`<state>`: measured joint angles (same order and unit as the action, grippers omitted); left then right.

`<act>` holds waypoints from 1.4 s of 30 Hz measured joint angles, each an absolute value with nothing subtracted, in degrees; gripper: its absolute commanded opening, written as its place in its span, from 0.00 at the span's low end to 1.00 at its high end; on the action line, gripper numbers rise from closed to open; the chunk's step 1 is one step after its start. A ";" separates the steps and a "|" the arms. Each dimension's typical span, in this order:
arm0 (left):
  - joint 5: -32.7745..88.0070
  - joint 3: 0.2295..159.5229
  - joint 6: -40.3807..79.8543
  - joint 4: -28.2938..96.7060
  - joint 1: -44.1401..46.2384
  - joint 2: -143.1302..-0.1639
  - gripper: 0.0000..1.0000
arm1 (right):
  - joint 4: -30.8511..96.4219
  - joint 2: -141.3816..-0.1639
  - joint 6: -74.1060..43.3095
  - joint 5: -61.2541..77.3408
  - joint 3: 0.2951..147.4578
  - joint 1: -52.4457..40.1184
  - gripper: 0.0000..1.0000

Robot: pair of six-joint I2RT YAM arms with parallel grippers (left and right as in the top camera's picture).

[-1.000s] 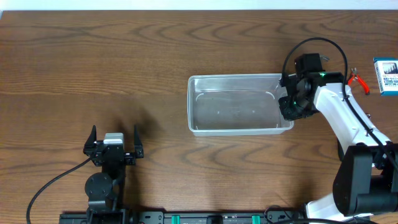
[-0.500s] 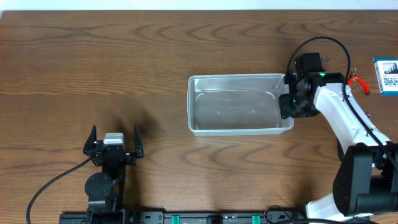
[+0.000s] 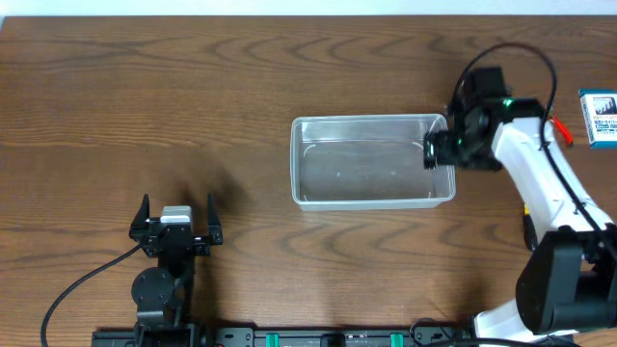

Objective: Pack container
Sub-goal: 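Release the container rim and lift the right gripper away, then move the right gripper over the orange-handled hammer and lower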

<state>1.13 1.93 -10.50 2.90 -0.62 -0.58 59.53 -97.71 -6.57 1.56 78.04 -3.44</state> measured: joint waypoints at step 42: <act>1.13 1.93 -10.50 2.92 -0.62 -0.58 0.98 | 84.09 -132.81 13.69 2.83 133.27 14.72 0.99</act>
<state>1.13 1.93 -10.50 2.92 -0.62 -0.58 84.09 -132.81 13.69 2.83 133.27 14.72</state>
